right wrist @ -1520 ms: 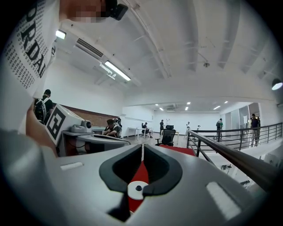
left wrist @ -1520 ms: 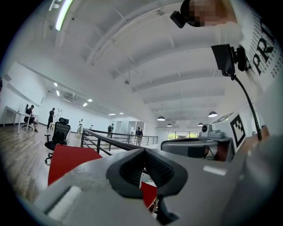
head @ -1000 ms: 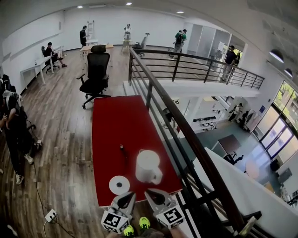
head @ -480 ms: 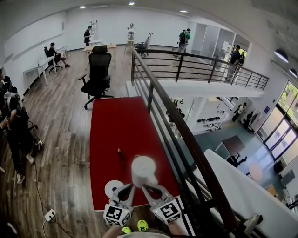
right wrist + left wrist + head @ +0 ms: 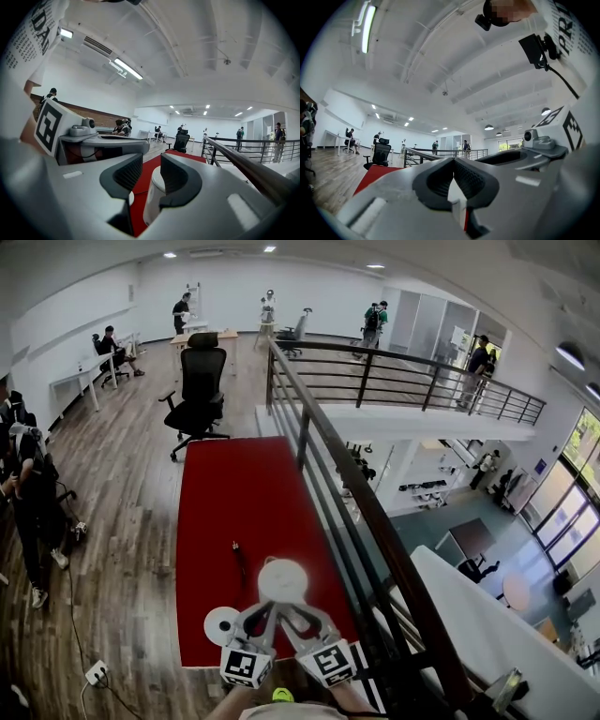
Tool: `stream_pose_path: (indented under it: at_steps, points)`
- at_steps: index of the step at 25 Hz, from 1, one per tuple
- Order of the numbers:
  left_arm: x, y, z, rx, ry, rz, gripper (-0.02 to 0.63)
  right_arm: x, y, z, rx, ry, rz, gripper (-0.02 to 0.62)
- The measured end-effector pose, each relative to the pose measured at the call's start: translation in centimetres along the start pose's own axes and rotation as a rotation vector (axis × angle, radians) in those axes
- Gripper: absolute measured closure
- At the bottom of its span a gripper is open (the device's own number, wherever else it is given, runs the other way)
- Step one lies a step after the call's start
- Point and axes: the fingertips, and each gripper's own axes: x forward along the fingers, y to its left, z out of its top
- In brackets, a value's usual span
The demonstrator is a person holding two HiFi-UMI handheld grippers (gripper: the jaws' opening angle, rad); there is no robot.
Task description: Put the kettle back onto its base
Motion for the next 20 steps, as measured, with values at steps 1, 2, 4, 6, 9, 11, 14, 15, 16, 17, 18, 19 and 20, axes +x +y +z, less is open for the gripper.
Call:
stream_pose_path:
  at_steps: [1, 2, 4, 6, 9, 11, 14, 15, 16, 17, 18, 19, 20]
  points:
    - [0.0, 0.1, -0.2, 0.005, -0.01, 0.011, 0.612, 0.0, -0.2, -0.4, 0.001, 0.003, -0.012, 0.476]
    - [0.0, 0.2, -0.5, 0.005, -0.018, 0.018, 0.603, 0.0, -0.4, -0.8, -0.005, 0.007, -0.027, 0.461]
    - [0.1, 0.2, -1.6, 0.0, -0.024, 0.015, 0.582, 0.1, -0.9, -1.9, -0.033, 0.027, -0.055, 0.433]
    - [0.4, 0.2, -2.9, 0.003, -0.011, 0.001, 0.571, 0.3, -1.2, -3.2, -0.03, 0.053, -0.072, 0.424]
    - [1.2, 0.3, -4.7, 0.015, 0.033, -0.018, 0.561, 0.5, -2.0, -4.9, -0.009, 0.092, -0.104, 0.406]
    - [1.5, 0.1, -5.8, 0.032, 0.061, -0.026, 0.56, 0.3, -2.6, -6.0, -0.003, 0.116, -0.134, 0.391]
    - [1.6, 0.0, -7.2, 0.044, 0.086, -0.029, 0.559, 0.0, -3.3, -7.6, 0.0, 0.149, -0.165, 0.377]
    - [1.7, 0.0, -7.5, 0.045, 0.089, -0.031, 0.558, 0.0, -3.5, -8.2, 0.006, 0.16, -0.17, 0.377]
    - [1.8, 0.0, -7.8, 0.044, 0.092, -0.033, 0.56, 0.1, -3.6, -8.7, 0.017, 0.17, -0.173, 0.377]
    - [1.9, 0.0, -8.0, 0.045, 0.093, -0.034, 0.558, 0.2, -3.8, -9.2, 0.03, 0.178, -0.172, 0.377]
    - [2.1, 0.1, -8.1, 0.049, 0.096, -0.034, 0.558, 0.3, -3.9, -9.5, 0.046, 0.183, -0.167, 0.377]
    - [2.2, 0.2, -8.1, 0.053, 0.098, -0.033, 0.558, 0.5, -3.9, -9.8, 0.06, 0.186, -0.161, 0.377]
    - [2.3, 0.3, -8.1, 0.056, 0.1, -0.033, 0.558, 0.6, -3.9, -10.1, 0.071, 0.188, -0.154, 0.377]
